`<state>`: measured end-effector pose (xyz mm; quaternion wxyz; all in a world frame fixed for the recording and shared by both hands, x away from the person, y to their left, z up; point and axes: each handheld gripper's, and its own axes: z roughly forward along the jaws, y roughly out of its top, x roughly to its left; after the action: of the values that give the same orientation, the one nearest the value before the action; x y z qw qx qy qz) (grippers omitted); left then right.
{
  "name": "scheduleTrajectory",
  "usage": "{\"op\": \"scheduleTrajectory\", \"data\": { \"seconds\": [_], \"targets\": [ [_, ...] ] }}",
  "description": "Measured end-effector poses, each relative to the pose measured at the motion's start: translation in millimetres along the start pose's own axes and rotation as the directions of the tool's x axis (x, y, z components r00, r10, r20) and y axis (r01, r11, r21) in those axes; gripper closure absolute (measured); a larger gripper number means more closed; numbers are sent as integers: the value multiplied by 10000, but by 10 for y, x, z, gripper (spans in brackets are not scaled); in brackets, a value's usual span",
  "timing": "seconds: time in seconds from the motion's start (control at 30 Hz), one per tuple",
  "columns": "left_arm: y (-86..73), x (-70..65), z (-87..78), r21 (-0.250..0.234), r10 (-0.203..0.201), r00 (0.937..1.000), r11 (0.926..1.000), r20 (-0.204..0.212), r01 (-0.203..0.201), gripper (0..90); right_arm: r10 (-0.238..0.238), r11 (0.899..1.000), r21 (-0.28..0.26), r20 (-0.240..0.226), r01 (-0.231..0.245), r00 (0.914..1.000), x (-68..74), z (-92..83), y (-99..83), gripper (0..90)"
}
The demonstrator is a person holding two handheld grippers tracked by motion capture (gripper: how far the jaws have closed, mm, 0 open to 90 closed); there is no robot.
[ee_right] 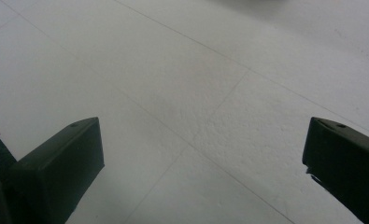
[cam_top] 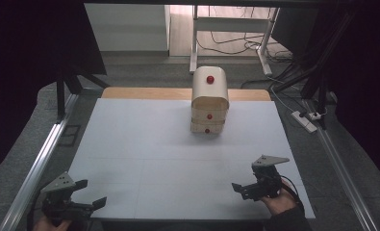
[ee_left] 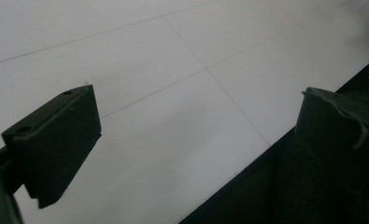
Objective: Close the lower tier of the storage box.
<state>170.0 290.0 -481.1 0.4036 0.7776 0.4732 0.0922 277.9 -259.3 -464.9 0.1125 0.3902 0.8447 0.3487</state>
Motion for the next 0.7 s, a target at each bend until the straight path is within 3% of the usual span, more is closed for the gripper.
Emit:
{"op": "scheduleTrajectory", "data": {
  "seconds": [0.7],
  "targets": [
    [0,2,1,-1,-32,10000,10000,-3,32,6,535,9983,-255,415,-524,9977,-64,-213,-164,0]
  ]
}}
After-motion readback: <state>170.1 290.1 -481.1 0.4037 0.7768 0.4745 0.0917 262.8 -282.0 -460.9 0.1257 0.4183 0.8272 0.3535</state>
